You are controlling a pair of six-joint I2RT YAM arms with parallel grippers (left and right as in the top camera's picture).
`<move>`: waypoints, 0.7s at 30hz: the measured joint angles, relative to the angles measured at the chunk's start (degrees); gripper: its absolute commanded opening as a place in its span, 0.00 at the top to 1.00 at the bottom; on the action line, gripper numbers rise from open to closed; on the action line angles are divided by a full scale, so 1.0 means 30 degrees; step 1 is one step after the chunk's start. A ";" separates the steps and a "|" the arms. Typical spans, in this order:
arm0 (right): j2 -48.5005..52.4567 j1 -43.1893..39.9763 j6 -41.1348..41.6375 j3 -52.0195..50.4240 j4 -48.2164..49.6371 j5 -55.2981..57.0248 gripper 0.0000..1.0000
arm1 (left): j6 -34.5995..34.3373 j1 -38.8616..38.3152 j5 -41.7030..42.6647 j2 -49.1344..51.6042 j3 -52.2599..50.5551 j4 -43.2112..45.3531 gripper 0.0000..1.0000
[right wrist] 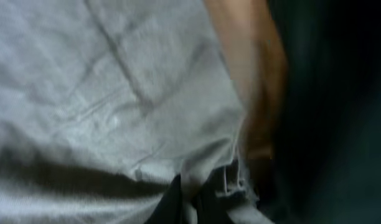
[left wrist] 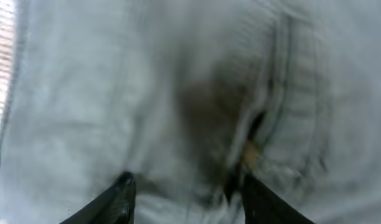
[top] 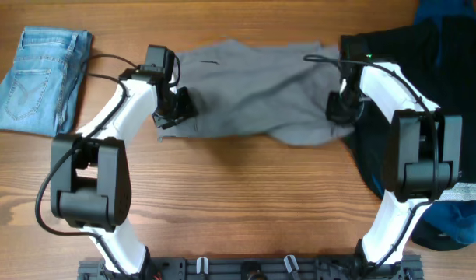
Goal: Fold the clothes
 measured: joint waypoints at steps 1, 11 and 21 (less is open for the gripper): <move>0.0007 -0.0051 0.0226 -0.0095 -0.0918 0.0182 0.96 | 0.0000 0.0000 -0.0058 0.0000 -0.0219 0.0211 0.45; -0.0153 -0.0138 0.0984 -0.0561 -0.3126 0.0576 0.82 | 0.0146 0.0124 -0.0189 -0.0022 -0.0481 0.0138 0.30; -0.5319 -0.0284 0.0801 0.0816 0.4182 -0.0007 0.16 | 0.0277 0.2790 -0.0342 -0.0561 0.1712 0.5923 0.26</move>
